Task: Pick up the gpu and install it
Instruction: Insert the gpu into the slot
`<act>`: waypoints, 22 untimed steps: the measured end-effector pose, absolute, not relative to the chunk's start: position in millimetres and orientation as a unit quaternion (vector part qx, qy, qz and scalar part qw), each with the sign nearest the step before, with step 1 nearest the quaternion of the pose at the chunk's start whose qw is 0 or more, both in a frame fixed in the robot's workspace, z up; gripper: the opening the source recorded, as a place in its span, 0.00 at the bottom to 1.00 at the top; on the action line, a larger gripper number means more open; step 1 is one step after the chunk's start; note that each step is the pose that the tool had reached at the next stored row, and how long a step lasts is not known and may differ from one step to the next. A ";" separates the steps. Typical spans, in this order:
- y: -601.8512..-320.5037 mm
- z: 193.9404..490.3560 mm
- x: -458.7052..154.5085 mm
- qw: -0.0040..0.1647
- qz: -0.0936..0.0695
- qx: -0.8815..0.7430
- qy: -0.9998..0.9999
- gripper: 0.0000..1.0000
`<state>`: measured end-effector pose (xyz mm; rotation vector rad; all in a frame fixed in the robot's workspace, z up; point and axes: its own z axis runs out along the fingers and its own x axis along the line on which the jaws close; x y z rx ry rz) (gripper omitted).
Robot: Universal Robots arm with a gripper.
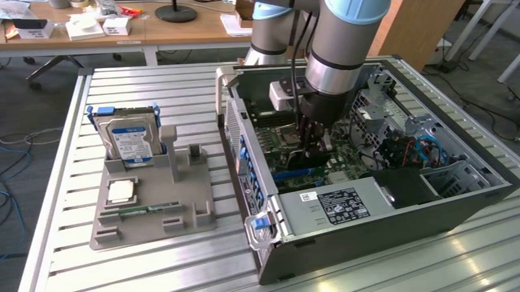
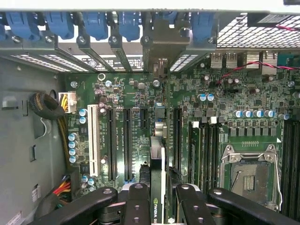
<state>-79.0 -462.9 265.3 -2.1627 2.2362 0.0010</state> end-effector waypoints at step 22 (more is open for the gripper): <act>-462.8 259.7 -79.6 0.015 0.000 -0.695 0.719 0.26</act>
